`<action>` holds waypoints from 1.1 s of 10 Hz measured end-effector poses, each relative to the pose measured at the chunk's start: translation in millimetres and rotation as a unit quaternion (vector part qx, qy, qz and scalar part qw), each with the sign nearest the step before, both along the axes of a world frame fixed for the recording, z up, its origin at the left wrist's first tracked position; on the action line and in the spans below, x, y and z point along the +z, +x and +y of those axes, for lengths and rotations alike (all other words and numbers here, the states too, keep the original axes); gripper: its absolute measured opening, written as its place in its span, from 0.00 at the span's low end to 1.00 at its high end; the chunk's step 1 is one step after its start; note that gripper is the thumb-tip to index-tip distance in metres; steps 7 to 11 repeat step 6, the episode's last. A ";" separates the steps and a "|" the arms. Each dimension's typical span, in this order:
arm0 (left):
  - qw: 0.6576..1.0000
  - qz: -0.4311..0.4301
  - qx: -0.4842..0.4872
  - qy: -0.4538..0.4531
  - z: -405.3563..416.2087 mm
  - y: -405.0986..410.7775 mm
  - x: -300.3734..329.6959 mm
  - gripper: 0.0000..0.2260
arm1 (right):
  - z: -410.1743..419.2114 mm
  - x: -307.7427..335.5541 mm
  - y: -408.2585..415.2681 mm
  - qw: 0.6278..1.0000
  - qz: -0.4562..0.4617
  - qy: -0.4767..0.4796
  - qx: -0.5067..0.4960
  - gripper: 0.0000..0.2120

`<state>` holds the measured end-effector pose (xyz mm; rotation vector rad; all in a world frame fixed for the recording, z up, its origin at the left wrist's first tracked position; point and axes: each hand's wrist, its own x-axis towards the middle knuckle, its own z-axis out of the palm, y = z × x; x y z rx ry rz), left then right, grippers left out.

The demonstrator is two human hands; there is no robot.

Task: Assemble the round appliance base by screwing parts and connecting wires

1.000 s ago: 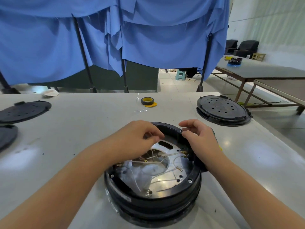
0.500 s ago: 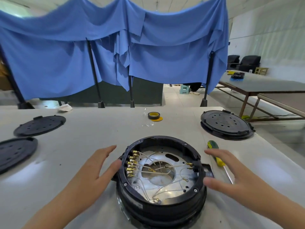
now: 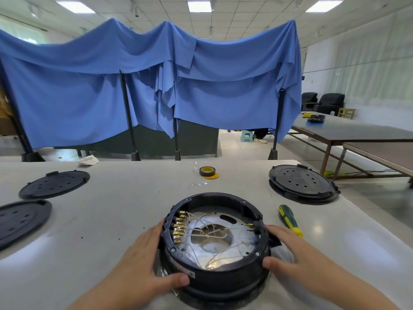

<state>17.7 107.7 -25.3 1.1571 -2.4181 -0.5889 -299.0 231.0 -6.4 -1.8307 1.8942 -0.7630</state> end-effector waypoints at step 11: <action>0.824 -0.177 -0.149 0.517 -67.5 10.6 50.8 0.47 | -22.8 -14.0 -12.8 0.994 0.081 -0.027 -0.065 0.34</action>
